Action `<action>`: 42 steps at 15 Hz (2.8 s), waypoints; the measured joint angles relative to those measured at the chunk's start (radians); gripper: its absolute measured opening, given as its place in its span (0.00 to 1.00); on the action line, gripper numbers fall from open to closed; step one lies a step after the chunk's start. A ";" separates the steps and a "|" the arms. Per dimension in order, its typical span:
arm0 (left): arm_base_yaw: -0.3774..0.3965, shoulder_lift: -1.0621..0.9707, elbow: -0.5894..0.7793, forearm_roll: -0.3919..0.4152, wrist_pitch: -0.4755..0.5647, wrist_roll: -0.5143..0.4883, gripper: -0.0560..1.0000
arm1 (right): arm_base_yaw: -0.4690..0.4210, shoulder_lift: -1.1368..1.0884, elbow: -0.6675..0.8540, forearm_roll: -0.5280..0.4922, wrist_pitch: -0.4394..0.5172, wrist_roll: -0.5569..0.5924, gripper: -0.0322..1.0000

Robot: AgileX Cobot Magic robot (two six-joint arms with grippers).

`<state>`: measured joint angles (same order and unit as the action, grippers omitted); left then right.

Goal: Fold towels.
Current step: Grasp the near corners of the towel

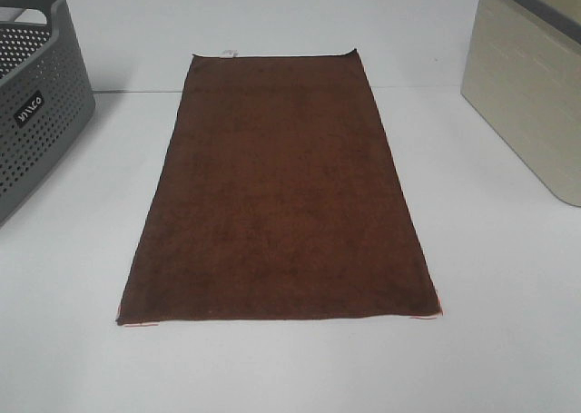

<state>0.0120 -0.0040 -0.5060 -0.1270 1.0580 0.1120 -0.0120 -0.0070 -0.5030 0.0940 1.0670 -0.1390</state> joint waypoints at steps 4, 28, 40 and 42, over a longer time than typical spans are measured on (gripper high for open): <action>0.000 0.000 0.000 0.000 0.000 0.000 0.92 | 0.000 0.000 0.000 0.000 0.000 0.000 0.97; 0.000 0.000 0.000 0.000 0.000 0.000 0.92 | 0.000 0.000 0.000 0.000 0.000 0.000 0.97; 0.000 0.000 0.000 0.000 0.000 0.000 0.92 | 0.000 0.000 0.000 0.000 0.000 0.000 0.97; 0.000 0.000 0.000 0.000 0.000 -0.003 0.91 | 0.000 0.000 0.000 0.000 0.000 0.000 0.97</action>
<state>0.0120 -0.0040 -0.5060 -0.1270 1.0580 0.1090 -0.0120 -0.0070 -0.5030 0.0940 1.0670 -0.1390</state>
